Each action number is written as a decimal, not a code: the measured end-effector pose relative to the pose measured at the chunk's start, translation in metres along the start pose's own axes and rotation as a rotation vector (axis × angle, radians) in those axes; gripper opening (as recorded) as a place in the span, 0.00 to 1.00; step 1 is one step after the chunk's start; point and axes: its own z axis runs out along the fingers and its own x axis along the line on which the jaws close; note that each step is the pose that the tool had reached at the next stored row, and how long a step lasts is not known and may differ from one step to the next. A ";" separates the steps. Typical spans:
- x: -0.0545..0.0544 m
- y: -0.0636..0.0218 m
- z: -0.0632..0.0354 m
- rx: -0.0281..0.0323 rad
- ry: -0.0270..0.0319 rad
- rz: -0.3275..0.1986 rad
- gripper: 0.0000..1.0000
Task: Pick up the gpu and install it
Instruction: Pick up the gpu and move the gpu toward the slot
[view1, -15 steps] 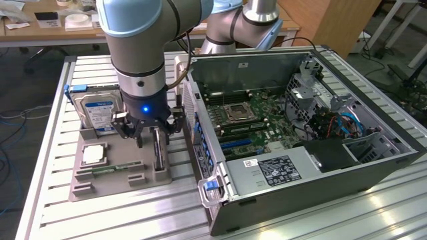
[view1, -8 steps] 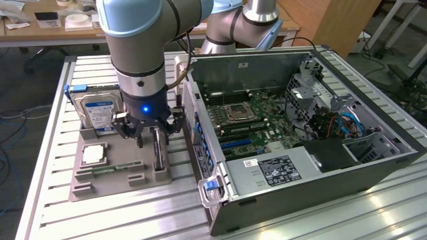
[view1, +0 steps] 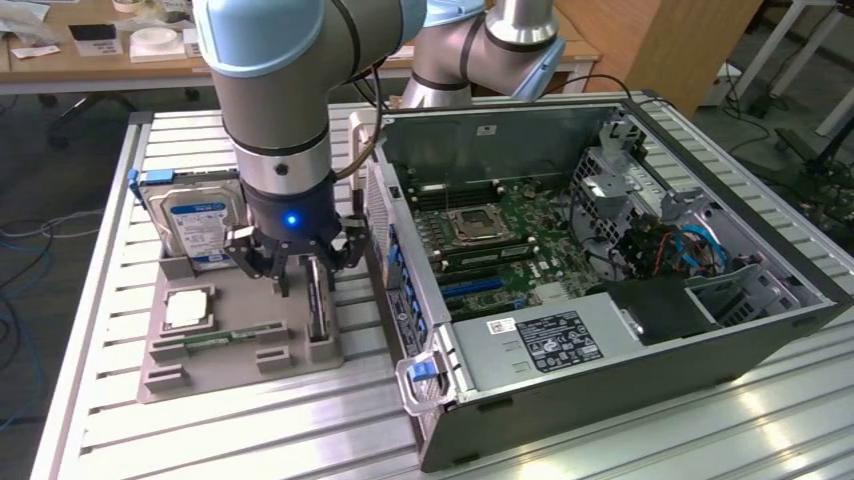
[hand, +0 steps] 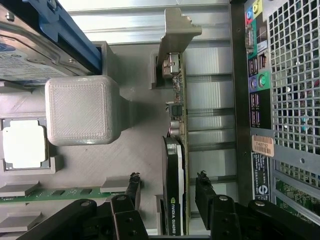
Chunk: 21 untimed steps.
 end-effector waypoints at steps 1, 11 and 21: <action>0.000 -0.0001 0.0002 0.0002 0.0002 0.000 0.56; 0.000 0.0036 0.0040 -0.0019 0.0003 0.000 0.56; 0.001 0.0040 0.0066 -0.0019 0.0004 0.000 0.56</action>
